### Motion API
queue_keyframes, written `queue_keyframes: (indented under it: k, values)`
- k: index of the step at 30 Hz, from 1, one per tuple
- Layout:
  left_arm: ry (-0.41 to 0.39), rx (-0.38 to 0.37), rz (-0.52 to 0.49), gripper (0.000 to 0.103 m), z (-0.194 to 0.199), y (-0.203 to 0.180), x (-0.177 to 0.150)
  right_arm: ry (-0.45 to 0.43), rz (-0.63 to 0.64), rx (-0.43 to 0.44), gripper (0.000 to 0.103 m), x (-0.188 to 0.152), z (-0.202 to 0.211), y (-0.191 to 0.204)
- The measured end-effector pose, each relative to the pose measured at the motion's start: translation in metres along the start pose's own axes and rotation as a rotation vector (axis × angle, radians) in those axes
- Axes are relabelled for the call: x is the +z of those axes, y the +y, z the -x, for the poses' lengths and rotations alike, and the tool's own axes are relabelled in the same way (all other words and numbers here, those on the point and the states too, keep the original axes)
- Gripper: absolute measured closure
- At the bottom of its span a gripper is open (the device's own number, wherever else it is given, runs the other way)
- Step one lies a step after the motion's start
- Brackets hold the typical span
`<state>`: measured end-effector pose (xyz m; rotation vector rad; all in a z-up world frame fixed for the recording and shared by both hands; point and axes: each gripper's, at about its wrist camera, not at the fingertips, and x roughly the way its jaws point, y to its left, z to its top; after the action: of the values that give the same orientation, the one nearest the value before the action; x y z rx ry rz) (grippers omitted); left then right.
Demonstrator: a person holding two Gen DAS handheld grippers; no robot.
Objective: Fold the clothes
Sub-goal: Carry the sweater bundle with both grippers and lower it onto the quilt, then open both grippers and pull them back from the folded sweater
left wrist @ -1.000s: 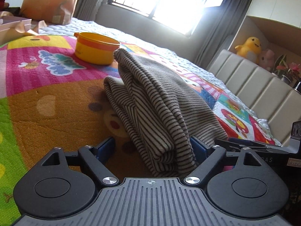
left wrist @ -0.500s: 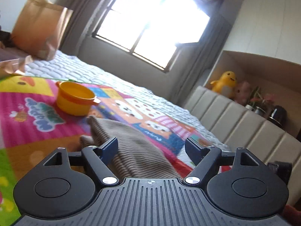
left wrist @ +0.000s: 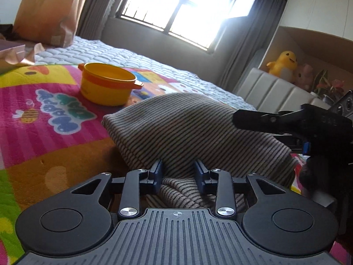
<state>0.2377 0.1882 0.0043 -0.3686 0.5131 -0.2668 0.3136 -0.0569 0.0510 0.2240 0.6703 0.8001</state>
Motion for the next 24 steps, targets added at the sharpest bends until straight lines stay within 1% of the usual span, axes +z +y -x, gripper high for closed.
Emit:
queue_keyframes:
  k: [2,3,4,5,6,7,8,9,10,11,12,14,16,17,18,19,21,22,23,24]
  values:
    - [0.000,0.004,-0.020,0.068,-0.002,-0.005,-0.001,0.065,0.053,-0.118,0.033,-0.004,-0.013,-0.003]
    - [0.000,0.006,-0.030,0.070,-0.003,-0.008,-0.002,0.095,0.061,-0.174,0.033,-0.012,-0.018,-0.010]
    - [-0.003,0.021,-0.052,0.071,-0.003,-0.013,-0.003,0.111,0.058,-0.210,0.031,-0.020,-0.019,-0.018]
    - [-0.007,0.043,-0.080,0.071,-0.004,-0.020,-0.005,0.111,0.041,-0.225,0.021,-0.027,-0.015,-0.023]
    - [-0.011,0.064,-0.107,0.071,-0.004,-0.027,-0.006,0.094,0.009,-0.221,0.016,-0.031,-0.005,-0.026]
    - [-0.015,0.085,-0.135,0.070,-0.005,-0.034,-0.008,0.078,-0.022,-0.217,0.015,-0.035,0.005,-0.029]
    - [-0.024,0.094,-0.121,0.068,-0.002,-0.037,-0.009,0.061,-0.054,-0.213,0.012,-0.039,0.015,-0.032]
    - [-0.037,0.096,-0.088,0.064,0.002,-0.037,-0.011,0.041,-0.065,-0.212,0.004,-0.044,0.027,-0.032]
    - [-0.044,0.103,-0.058,0.058,0.008,-0.040,-0.015,0.018,-0.047,-0.215,0.000,-0.048,0.042,-0.030]
    - [-0.049,0.112,-0.028,0.051,0.015,-0.043,-0.020,-0.005,-0.019,-0.217,0.000,-0.052,0.056,-0.026]
    - [-0.053,0.121,0.001,0.041,0.022,-0.046,-0.025,-0.022,0.014,-0.225,0.000,-0.057,0.069,-0.022]
    - [-0.063,0.139,0.060,0.037,0.037,-0.053,-0.035,-0.040,0.088,-0.255,0.000,-0.067,0.093,-0.013]
    - [-0.062,0.157,0.089,0.027,0.050,-0.066,-0.052,-0.032,0.157,-0.288,0.000,-0.078,0.109,-0.007]
    - [-0.061,0.167,0.101,0.025,0.056,-0.074,-0.061,-0.018,0.191,-0.302,0.000,-0.085,0.114,-0.004]
    - [-0.056,0.194,0.103,0.016,0.060,-0.083,-0.069,-0.002,0.226,-0.318,0.000,-0.091,0.117,-0.002]
    - [-0.049,0.228,0.101,0.004,0.062,-0.092,-0.077,0.016,0.261,-0.335,0.000,-0.097,0.117,-0.001]
    - [-0.035,0.301,0.059,0.000,0.059,-0.104,-0.089,0.053,0.330,-0.380,0.000,-0.110,0.114,0.000]
    - [-0.029,0.338,0.034,0.000,0.057,-0.110,-0.094,0.084,0.355,-0.423,0.000,-0.118,0.107,-0.004]
    - [-0.022,0.374,0.009,0.000,0.055,-0.116,-0.100,0.100,0.349,-0.442,0.000,-0.124,0.103,-0.010]
    - [-0.015,0.411,-0.016,0.000,0.053,-0.122,-0.106,0.096,0.318,-0.434,0.000,-0.129,0.103,-0.017]
